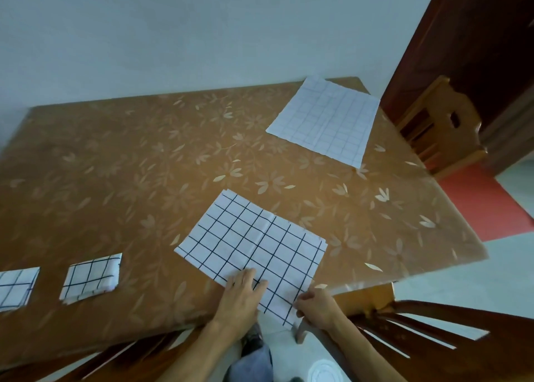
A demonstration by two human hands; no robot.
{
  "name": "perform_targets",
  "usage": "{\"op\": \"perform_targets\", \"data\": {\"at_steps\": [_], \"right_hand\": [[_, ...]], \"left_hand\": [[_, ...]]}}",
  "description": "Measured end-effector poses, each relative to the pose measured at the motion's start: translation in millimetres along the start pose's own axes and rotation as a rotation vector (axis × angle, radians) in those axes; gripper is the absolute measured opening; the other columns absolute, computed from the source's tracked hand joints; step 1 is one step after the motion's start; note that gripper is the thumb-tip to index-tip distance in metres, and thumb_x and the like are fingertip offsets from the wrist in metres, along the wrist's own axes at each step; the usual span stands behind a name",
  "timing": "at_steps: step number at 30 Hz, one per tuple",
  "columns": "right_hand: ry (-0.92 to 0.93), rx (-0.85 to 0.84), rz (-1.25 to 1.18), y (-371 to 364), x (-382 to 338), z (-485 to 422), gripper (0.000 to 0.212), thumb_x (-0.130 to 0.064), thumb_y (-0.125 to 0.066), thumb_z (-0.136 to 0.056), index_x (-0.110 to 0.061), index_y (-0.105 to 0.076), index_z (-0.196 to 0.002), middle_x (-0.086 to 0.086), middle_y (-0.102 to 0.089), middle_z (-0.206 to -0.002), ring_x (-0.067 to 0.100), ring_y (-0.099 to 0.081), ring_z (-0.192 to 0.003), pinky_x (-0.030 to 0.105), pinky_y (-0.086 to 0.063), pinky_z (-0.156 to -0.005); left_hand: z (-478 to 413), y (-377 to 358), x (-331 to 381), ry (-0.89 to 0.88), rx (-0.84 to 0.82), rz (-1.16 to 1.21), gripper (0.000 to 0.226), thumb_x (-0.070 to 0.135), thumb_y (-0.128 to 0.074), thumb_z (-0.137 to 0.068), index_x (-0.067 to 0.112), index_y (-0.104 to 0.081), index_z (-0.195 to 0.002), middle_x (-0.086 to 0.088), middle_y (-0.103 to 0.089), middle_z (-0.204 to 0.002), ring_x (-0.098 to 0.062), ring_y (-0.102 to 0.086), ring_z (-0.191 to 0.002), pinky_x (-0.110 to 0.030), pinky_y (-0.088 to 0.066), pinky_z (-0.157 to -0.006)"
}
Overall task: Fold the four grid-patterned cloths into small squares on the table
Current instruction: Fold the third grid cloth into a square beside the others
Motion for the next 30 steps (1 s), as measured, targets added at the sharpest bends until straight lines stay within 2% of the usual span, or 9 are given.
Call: {"op": "perform_targets", "data": {"at_steps": [4, 9, 14, 17, 19, 21, 23, 26, 30], "right_hand": [[0.032, 0.084, 0.07, 13.6, 6.0, 9.5, 0.021, -0.013, -0.06, -0.09, -0.007, -0.069, -0.108, 0.003, -0.074, -0.078, 0.008, -0.063, -0.055, 0.018, -0.05, -0.051], [0.128, 0.241, 0.124, 39.9, 5.3, 21.9, 0.042, -0.012, -0.055, -0.088, -0.016, -0.055, -0.129, 0.003, -0.067, -0.106, 0.021, -0.067, -0.092, 0.036, -0.059, -0.082], [0.376, 0.305, 0.5, 49.0, -20.9, 46.1, 0.077, -0.008, -0.058, -0.08, -0.024, -0.032, -0.15, 0.006, -0.04, -0.147, 0.028, -0.041, -0.131, 0.042, -0.036, -0.11], [0.577, 0.343, 0.652, 38.0, -43.5, 58.5, 0.069, -0.026, -0.067, -0.083, -0.029, -0.038, -0.146, 0.002, -0.03, -0.156, 0.028, -0.03, -0.141, 0.042, -0.029, -0.114], [0.694, 0.331, 0.668, 27.2, -62.0, 66.0, 0.045, -0.033, -0.066, -0.089, -0.027, -0.056, -0.132, 0.0, -0.04, -0.151, 0.026, -0.034, -0.139, 0.039, -0.029, -0.112], [0.774, 0.333, 0.668, 19.3, -80.9, 70.5, 0.024, -0.024, -0.067, -0.088, -0.026, -0.067, -0.112, -0.005, -0.058, -0.134, 0.021, -0.044, -0.13, 0.032, -0.032, -0.102], [0.822, 0.34, 0.575, 18.2, -100.1, 74.4, 0.02, -0.016, -0.067, -0.083, -0.028, -0.07, -0.098, -0.009, -0.068, -0.11, 0.019, -0.056, -0.11, 0.028, -0.031, -0.086], [0.963, 0.414, 0.445, 21.7, -136.1, 83.6, 0.008, -0.027, -0.066, -0.082, -0.028, -0.071, -0.087, -0.015, -0.067, -0.082, 0.015, -0.056, -0.081, 0.032, -0.038, -0.075], [1.052, 0.45, 0.372, 27.5, -180.2, 85.9, 0.029, -0.047, -0.063, -0.09, -0.023, -0.062, -0.074, -0.013, -0.051, -0.06, 0.013, -0.047, -0.063, 0.029, -0.035, -0.064]], "left_hand": [[13.6, 10.5, 3.1, -0.054, 0.104, 0.036, 0.044, 0.006, -0.085, -0.061, 0.022, -0.068, -0.099, -0.008, -0.062, -0.119, -0.03, -0.064, -0.107, -0.035, -0.056, -0.082], [23.0, 31.3, -2.1, -0.014, 0.189, 0.249, 0.033, 0.01, -0.05, -0.097, 0.021, -0.066, -0.124, 0.002, -0.056, -0.134, -0.02, -0.051, -0.124, -0.03, -0.041, -0.103], [39.3, 69.5, -11.1, 0.044, 0.268, 0.391, 0.032, 0.031, -0.045, -0.105, 0.025, -0.062, -0.131, 0.012, -0.061, -0.128, -0.007, -0.054, -0.119, -0.027, -0.042, -0.105], [51.1, 85.7, -18.8, 0.063, 0.271, 0.449, 0.033, 0.034, -0.044, -0.105, 0.026, -0.062, -0.131, 0.013, -0.063, -0.128, -0.006, -0.054, -0.119, -0.03, -0.043, -0.105], [59.2, 97.9, -22.0, 0.06, 0.272, 0.465, 0.033, 0.033, -0.044, -0.105, 0.027, -0.062, -0.132, 0.015, -0.062, -0.129, -0.003, -0.053, -0.122, -0.026, -0.041, -0.107], [64.4, 110.3, -26.4, 0.044, 0.29, 0.489, 0.03, 0.035, -0.049, -0.103, 0.031, -0.063, -0.129, 0.02, -0.061, -0.128, 0.003, -0.053, -0.12, -0.026, -0.043, -0.106], [65.7, 119.8, -36.6, 0.039, 0.311, 0.536, 0.031, 0.048, -0.059, -0.095, 0.038, -0.063, -0.125, 0.025, -0.061, -0.123, 0.008, -0.053, -0.115, -0.022, -0.045, -0.1], [61.9, 135.5, -65.0, 0.099, 0.387, 0.592, 0.039, 0.052, -0.075, -0.081, 0.044, -0.063, -0.117, 0.031, -0.061, -0.114, 0.013, -0.052, -0.109, -0.014, -0.042, -0.092], [50.8, 165.0, -106.9, 0.173, 0.518, 0.786, 0.015, 0.023, -0.082, -0.079, 0.028, -0.071, -0.087, 0.017, -0.067, -0.077, 0.003, -0.059, -0.076, -0.014, -0.04, -0.067]]}}
Point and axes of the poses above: each hand's wrist, its own z-axis away from the middle knuckle, its own y-axis out of the back of the hand, x = y × z, the point moved 8 cm from there along -z, towards the middle knuckle
